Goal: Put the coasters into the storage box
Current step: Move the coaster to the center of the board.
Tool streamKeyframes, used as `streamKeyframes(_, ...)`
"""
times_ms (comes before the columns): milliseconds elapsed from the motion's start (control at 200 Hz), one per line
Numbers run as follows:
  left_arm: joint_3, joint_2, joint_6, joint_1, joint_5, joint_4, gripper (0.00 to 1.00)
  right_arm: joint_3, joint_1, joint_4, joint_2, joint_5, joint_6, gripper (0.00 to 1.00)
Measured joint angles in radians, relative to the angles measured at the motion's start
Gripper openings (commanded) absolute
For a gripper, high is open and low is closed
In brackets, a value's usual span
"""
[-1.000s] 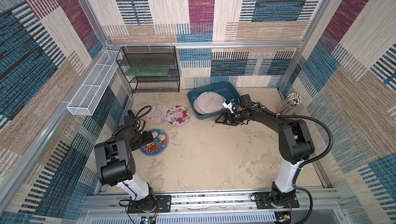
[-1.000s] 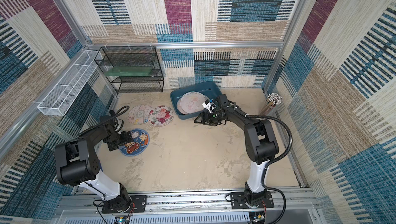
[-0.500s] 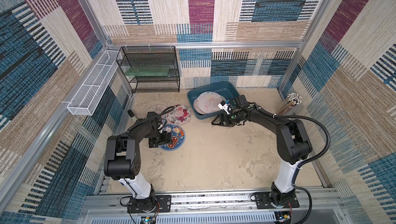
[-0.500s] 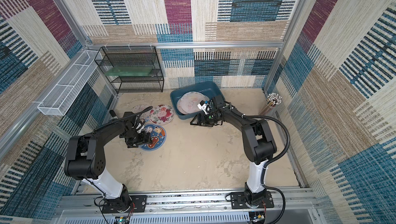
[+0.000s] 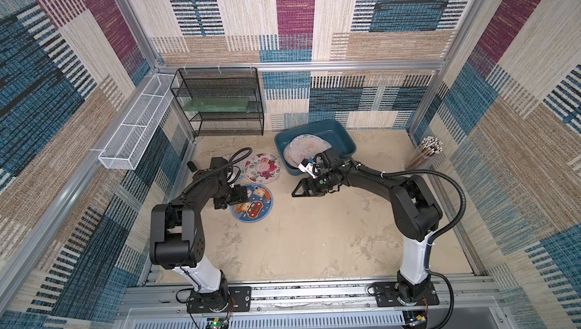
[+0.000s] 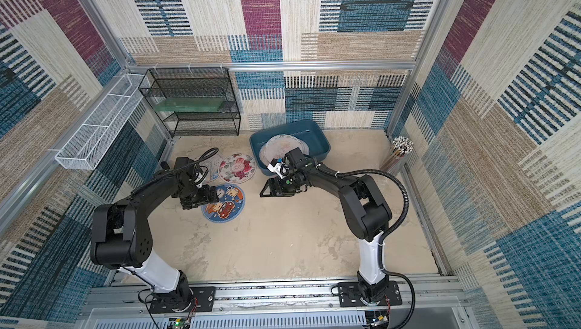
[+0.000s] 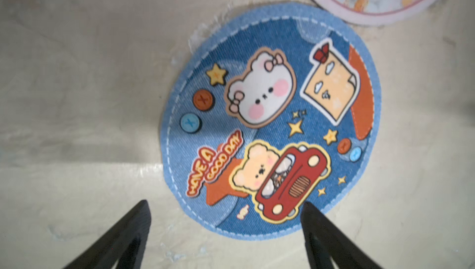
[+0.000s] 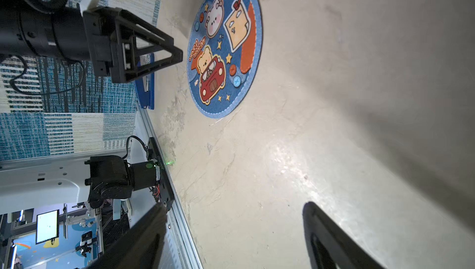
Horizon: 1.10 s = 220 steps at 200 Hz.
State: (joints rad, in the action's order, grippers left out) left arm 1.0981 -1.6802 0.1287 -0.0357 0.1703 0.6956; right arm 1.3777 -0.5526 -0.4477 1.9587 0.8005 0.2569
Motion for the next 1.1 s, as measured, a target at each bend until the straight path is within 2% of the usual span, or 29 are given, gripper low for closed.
streamKeyframes(260, 0.085, -0.146, -0.028, -0.018, -0.035, -0.077, 0.89, 0.008, -0.036, 0.037, 0.005, -0.023, 0.049, 0.86)
streamKeyframes(501, 0.118, -0.184, -0.046, -0.002, 0.007, -0.082, 0.86, 0.005, -0.050, 0.057, 0.011, -0.054, 0.076, 0.86)
streamKeyframes(686, 0.090, -0.169, -0.047, 0.053, 0.076, -0.090, 0.84, 0.006, -0.067, 0.063, 0.040, -0.087, 0.101, 0.85)
streamKeyframes(976, 0.029, -0.131, -0.018, 0.200, 0.198, -0.081, 0.83, -0.002, -0.061, 0.065, 0.055, -0.171, 0.141, 0.83)
streamKeyframes(1102, 0.016, -0.117, 0.017, 0.266, 0.211, -0.074, 0.82, -0.039, -0.054, 0.029, 0.041, -0.227, 0.151, 0.80)
